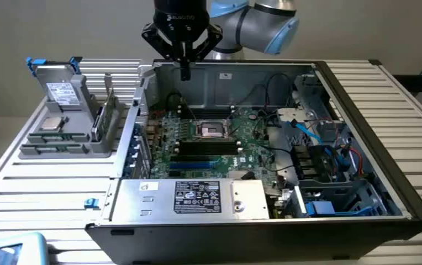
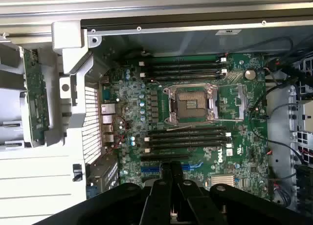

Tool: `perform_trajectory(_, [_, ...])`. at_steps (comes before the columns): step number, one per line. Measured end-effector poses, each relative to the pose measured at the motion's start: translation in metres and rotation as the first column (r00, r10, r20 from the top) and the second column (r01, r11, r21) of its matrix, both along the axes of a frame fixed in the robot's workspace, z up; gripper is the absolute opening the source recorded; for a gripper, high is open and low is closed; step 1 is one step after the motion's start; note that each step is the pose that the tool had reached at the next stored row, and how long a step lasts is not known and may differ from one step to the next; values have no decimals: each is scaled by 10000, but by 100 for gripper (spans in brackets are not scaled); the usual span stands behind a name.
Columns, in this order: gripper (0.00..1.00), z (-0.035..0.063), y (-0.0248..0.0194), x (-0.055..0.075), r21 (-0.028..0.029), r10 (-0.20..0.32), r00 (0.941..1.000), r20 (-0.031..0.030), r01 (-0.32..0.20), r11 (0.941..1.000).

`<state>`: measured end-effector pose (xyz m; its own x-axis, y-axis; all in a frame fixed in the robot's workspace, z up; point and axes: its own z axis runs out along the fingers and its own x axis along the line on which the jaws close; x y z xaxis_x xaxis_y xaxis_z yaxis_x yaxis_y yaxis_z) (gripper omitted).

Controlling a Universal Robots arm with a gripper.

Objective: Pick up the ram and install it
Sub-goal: 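Reach for the ram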

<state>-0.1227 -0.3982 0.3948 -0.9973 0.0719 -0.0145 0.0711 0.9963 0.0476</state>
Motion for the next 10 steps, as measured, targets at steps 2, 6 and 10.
perform_trajectory(2, [11,0,0,0,0,0,10000,0,0,10000])
perform_trajectory(6, [11,0,0,0,0,0,10000,0,0,10000])
perform_trajectory(10, [11,0,0,0,0,0,10000,0,0,10000])
